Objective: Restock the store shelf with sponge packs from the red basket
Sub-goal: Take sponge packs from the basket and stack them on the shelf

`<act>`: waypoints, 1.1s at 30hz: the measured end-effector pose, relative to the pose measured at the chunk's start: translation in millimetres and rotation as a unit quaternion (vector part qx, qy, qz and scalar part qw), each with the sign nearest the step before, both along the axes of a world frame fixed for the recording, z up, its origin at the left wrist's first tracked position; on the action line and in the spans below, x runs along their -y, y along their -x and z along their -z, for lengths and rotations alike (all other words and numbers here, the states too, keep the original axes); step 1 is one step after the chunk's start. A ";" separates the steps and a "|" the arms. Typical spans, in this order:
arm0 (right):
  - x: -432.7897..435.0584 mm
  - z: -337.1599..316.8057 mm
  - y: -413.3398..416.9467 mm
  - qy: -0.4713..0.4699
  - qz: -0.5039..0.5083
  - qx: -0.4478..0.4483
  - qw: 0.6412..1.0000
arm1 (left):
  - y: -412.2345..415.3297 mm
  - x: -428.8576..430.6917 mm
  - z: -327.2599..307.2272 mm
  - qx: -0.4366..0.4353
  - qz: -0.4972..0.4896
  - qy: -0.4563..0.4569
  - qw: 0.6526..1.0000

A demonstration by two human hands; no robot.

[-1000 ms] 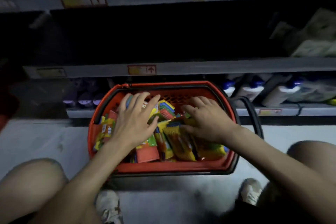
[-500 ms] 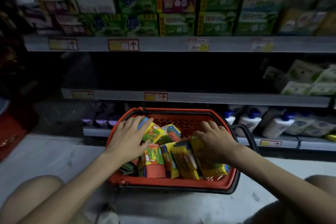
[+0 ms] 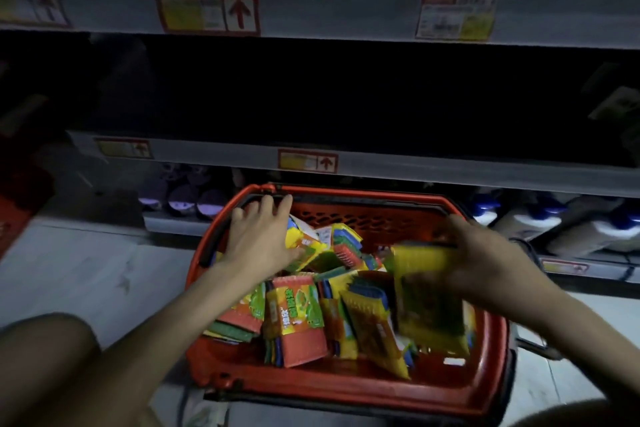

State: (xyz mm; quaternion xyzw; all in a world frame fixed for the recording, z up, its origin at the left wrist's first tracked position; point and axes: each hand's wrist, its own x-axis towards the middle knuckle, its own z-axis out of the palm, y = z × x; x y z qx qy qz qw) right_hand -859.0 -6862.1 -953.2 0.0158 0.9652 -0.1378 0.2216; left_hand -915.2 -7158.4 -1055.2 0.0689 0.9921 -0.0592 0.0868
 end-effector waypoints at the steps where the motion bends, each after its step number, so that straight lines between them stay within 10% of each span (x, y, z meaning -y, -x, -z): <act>1: -1.8 -0.3 8.2 0.018 0.010 -0.013 1.000 | 4.4 -5.0 -3.4 0.019 -0.004 -0.009 1.000; 14: 10.3 2.2 7.5 0.252 0.116 -0.072 0.958 | -20.6 19.4 -83.0 -0.017 -0.162 -0.349 0.923; 29: 77.1 43.3 -1.9 0.135 -0.017 -0.087 0.987 | -56.0 59.0 -108.8 0.034 -0.225 -0.550 0.804; 33: 90.1 68.8 5.6 0.109 -0.076 -0.112 0.985 | -54.5 56.1 -86.0 0.059 -0.273 -0.638 0.718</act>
